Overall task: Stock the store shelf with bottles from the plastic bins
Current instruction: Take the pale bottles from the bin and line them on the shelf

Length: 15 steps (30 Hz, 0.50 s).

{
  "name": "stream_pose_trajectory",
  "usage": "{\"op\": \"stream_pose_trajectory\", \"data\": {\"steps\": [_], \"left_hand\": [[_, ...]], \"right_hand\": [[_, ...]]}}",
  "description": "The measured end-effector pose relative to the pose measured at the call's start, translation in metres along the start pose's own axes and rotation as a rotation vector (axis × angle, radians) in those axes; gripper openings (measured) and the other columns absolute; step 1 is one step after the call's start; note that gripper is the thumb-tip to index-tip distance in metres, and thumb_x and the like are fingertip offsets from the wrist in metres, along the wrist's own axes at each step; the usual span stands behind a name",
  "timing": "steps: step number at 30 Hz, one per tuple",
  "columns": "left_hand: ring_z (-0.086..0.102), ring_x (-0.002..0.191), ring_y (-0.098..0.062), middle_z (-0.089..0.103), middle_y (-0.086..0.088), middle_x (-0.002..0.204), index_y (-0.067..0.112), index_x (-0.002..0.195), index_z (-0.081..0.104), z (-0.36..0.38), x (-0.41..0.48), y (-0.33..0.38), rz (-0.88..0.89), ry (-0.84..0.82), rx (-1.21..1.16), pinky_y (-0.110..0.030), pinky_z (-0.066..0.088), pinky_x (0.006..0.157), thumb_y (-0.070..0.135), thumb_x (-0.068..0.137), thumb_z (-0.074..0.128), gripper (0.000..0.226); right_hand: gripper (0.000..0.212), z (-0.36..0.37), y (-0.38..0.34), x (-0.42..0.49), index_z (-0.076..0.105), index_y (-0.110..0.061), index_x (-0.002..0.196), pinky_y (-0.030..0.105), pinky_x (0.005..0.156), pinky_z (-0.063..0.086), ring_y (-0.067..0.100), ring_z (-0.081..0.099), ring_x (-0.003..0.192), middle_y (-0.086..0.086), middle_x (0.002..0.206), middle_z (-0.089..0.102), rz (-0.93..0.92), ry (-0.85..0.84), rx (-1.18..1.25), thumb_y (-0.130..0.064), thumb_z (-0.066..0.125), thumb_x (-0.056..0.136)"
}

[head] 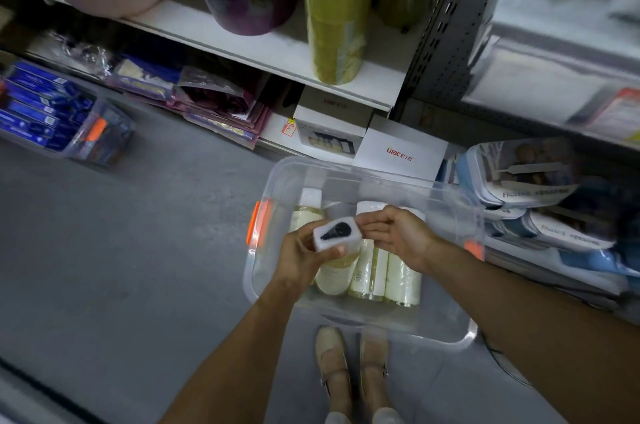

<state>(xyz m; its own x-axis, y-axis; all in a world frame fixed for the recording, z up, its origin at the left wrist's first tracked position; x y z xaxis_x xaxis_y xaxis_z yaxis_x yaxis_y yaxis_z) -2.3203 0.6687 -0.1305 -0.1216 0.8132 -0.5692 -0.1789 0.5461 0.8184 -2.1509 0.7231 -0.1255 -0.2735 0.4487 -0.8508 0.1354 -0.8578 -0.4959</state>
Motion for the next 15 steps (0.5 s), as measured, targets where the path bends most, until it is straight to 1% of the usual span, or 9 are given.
{"op": "stream_pose_trajectory", "data": {"steps": [2, 4, 5, 8, 10, 13, 15], "left_hand": [[0.069, 0.104, -0.028, 0.073, -0.016, 0.114, -0.001, 0.118, 0.069, -0.006, -0.012, 0.012, 0.03, 0.05, -0.011, -0.035, 0.057, 0.085, 0.005, 0.068, 0.088, 0.053], [0.07, 0.1, -0.019, 0.074, -0.014, 0.112, 0.0, 0.117, 0.069, -0.008, -0.023, 0.035, 0.064, 0.083, -0.04, -0.026, 0.055, 0.081, -0.004, 0.076, 0.079, 0.043], [0.07, 0.098, -0.017, 0.074, -0.013, 0.111, 0.0, 0.117, 0.07, -0.009, -0.027, 0.048, 0.085, 0.082, -0.049, -0.025, 0.055, 0.08, -0.006, 0.078, 0.077, 0.04], [0.07, 0.094, -0.017, 0.076, -0.009, 0.105, 0.003, 0.115, 0.071, -0.011, -0.044, 0.092, 0.148, 0.077, -0.051, -0.026, 0.055, 0.079, -0.003, 0.08, 0.076, 0.036], [0.071, 0.092, -0.018, 0.076, -0.01, 0.104, 0.004, 0.114, 0.071, -0.013, -0.054, 0.121, 0.183, 0.08, -0.047, -0.03, 0.056, 0.079, 0.0, 0.08, 0.077, 0.035], [0.072, 0.092, -0.024, 0.075, -0.015, 0.105, 0.005, 0.115, 0.072, -0.014, -0.07, 0.169, 0.211, 0.093, -0.069, -0.038, 0.059, 0.082, 0.006, 0.08, 0.08, 0.035], [0.072, 0.088, -0.025, 0.076, -0.015, 0.102, 0.005, 0.112, 0.072, -0.013, -0.083, 0.201, 0.216, 0.1, -0.102, -0.041, 0.06, 0.081, 0.014, 0.078, 0.082, 0.036]], "right_hand": [[0.037, 0.011, -0.009, -0.016, 0.073, -0.01, 0.111, 0.035, 0.109, 0.04, 0.019, 0.065, 0.112, 0.006, 0.112, 0.074, -0.015, -0.032, -0.002, -0.017, 0.038, 0.098], [0.037, 0.021, -0.025, -0.031, 0.071, -0.009, 0.113, 0.032, 0.102, 0.044, 0.019, 0.064, 0.114, 0.007, 0.116, 0.073, -0.058, -0.034, 0.028, -0.014, 0.038, 0.098], [0.036, 0.025, -0.034, -0.038, 0.071, -0.008, 0.112, 0.032, 0.099, 0.045, 0.02, 0.064, 0.114, 0.009, 0.116, 0.072, -0.081, -0.026, 0.044, -0.013, 0.038, 0.098], [0.033, 0.033, -0.063, -0.059, 0.071, -0.01, 0.11, 0.039, 0.106, 0.044, 0.022, 0.064, 0.113, 0.008, 0.111, 0.074, -0.139, -0.031, 0.085, -0.016, 0.04, 0.099], [0.031, 0.038, -0.081, -0.076, 0.071, -0.013, 0.11, 0.042, 0.106, 0.045, 0.022, 0.064, 0.112, 0.005, 0.106, 0.075, -0.175, -0.035, 0.116, -0.021, 0.043, 0.099], [0.028, 0.04, -0.103, -0.103, 0.073, -0.018, 0.11, 0.044, 0.106, 0.045, 0.023, 0.061, 0.116, 0.007, 0.116, 0.071, -0.219, 0.035, 0.052, -0.031, 0.05, 0.098], [0.037, 0.047, -0.105, -0.12, 0.072, -0.017, 0.109, 0.044, 0.103, 0.046, 0.023, 0.062, 0.113, 0.008, 0.116, 0.07, -0.192, 0.054, -0.028, -0.043, 0.047, 0.101]]}}
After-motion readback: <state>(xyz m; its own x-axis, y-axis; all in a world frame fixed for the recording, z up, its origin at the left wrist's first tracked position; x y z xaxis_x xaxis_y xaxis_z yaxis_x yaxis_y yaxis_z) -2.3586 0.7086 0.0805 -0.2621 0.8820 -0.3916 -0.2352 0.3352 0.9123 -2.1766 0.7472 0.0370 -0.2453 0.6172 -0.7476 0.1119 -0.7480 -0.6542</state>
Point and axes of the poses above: each hand's wrist, its own x-axis towards the middle knuckle, its own z-axis out of the palm, y = z × x, the point moved 9 cm from there along x, towards the middle knuckle
